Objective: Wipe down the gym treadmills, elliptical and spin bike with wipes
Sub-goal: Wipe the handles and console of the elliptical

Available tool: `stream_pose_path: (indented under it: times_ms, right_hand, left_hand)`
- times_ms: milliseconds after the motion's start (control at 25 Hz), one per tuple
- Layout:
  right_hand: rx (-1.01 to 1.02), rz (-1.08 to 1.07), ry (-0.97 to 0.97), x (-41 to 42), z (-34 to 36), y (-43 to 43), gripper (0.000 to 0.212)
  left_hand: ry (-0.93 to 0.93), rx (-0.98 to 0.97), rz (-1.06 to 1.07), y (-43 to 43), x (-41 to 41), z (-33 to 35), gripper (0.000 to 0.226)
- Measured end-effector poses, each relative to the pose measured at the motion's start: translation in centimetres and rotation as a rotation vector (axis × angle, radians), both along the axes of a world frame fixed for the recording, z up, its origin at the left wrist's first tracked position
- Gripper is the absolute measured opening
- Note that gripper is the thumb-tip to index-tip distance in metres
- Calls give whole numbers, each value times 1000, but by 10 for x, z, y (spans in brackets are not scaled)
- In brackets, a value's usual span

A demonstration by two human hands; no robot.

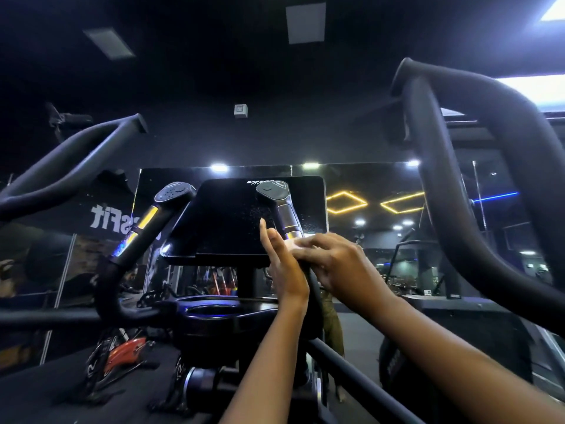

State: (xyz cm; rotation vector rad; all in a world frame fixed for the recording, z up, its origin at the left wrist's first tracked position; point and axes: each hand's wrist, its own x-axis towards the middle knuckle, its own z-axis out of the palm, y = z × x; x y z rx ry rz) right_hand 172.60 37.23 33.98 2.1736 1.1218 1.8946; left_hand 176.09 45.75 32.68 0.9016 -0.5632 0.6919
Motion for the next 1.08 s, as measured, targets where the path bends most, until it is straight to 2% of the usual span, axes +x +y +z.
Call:
stream_pose_path:
  times_ms: [120, 200, 320, 440, 560, 680, 760, 800, 880, 920, 1040, 1080]
  right_hand:
    - [211, 169, 98, -4, -6, -11, 22]
    - [365, 195, 86, -2, 22, -12, 24]
    - [550, 201, 107, 4, 83, 3, 24]
    - [428, 115, 136, 22, 132, 30, 25]
    - [62, -17, 167, 37, 158, 57, 27]
    - [-312, -312, 170, 47, 165, 65, 27]
    - [-323, -412, 156, 54, 168, 49, 29]
    - [-246, -396, 175, 56, 170, 38, 31]
    - [-65, -274, 242, 55, 171, 27, 31]
    - [-42, -203, 252, 52, 170, 30, 29]
    - [-239, -169, 218, 44, 161, 49, 27]
    - [-225, -158, 232, 43, 156, 50, 27]
  left_hand:
    - [56, 34, 35, 1, -3, -1, 72]
    - [93, 86, 31, 1, 0, 0, 68]
    - [75, 140, 54, -1, 1, -2, 74]
    - [59, 123, 46, 0, 3, -1, 70]
    - [73, 96, 45, -2, 12, -3, 56]
    - [68, 83, 63, -5, 21, -4, 47]
    - [40, 87, 83, -3, 17, -4, 46]
    - [37, 93, 94, -3, 18, -4, 45]
    - [23, 87, 96, -3, 16, -3, 45]
    - [17, 83, 91, -3, 17, -3, 44]
    - [41, 84, 102, -2, 17, -3, 45]
    - [53, 83, 94, -3, 19, -3, 48]
